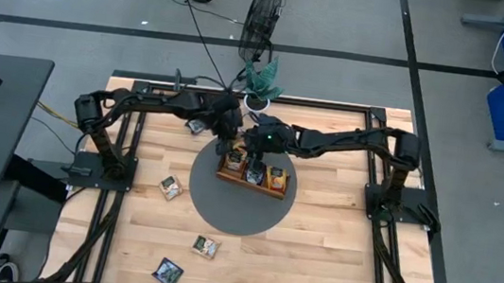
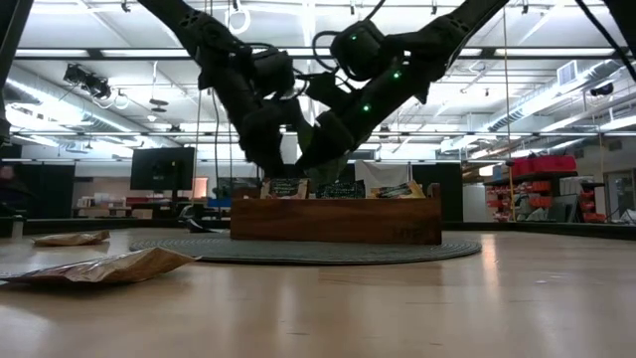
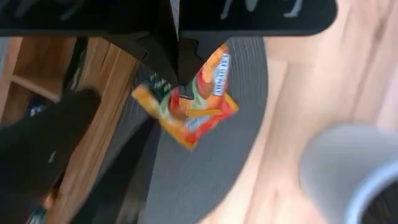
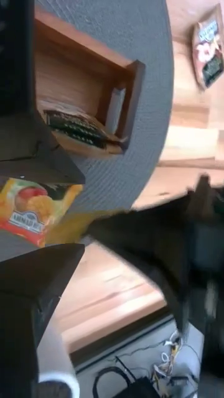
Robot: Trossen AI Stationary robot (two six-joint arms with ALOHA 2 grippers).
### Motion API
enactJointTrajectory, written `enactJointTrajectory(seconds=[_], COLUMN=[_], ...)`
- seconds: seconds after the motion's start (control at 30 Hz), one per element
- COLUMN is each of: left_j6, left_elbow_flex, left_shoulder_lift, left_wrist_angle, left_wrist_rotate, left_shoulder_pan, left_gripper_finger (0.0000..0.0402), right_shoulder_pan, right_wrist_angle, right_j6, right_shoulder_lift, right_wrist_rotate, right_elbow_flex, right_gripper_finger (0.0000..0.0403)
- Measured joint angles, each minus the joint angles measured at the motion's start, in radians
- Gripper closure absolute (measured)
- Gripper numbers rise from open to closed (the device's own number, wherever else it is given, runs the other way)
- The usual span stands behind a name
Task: Pick & Place Tea
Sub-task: Put the yellow tea bag into the right section of the wooden organizer
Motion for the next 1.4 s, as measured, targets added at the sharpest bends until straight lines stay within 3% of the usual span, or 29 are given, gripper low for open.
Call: enactJointTrajectory(seconds=[0.27, 0.9, 1.2, 1.3, 1.4], left_j6=[0.047, 0.071, 0.072, 0.072, 0.080], left_elbow_flex=[0.022, 0.023, 0.091, 0.108, 0.112], left_shoulder_lift=[-0.001, -0.001, -0.001, -0.001, -0.001], left_wrist_angle=[-0.036, -0.021, -0.027, -0.028, -0.031], left_wrist_rotate=[0.000, -0.012, -0.031, -0.030, -0.031], left_shoulder_pan=[0.000, -0.048, -0.066, -0.067, -0.067], left_gripper_finger=[0.0402, 0.0402, 0.0402, 0.0402, 0.0402], right_shoulder_pan=[-0.028, -0.051, -0.055, -0.055, -0.055], right_wrist_angle=[-0.008, -0.022, -0.089, -0.090, -0.090], right_j6=[-0.013, 0.021, 0.027, 0.021, 0.032], right_shoulder_lift=[0.010, 0.010, 0.010, 0.010, 0.010], right_wrist_rotate=[0.016, -0.089, -0.090, -0.090, -0.090], right_elbow_flex=[0.010, 0.010, 0.010, 0.010, 0.010], right_gripper_finger=[0.0231, 0.0231, 0.0233, 0.0253, 0.0302])
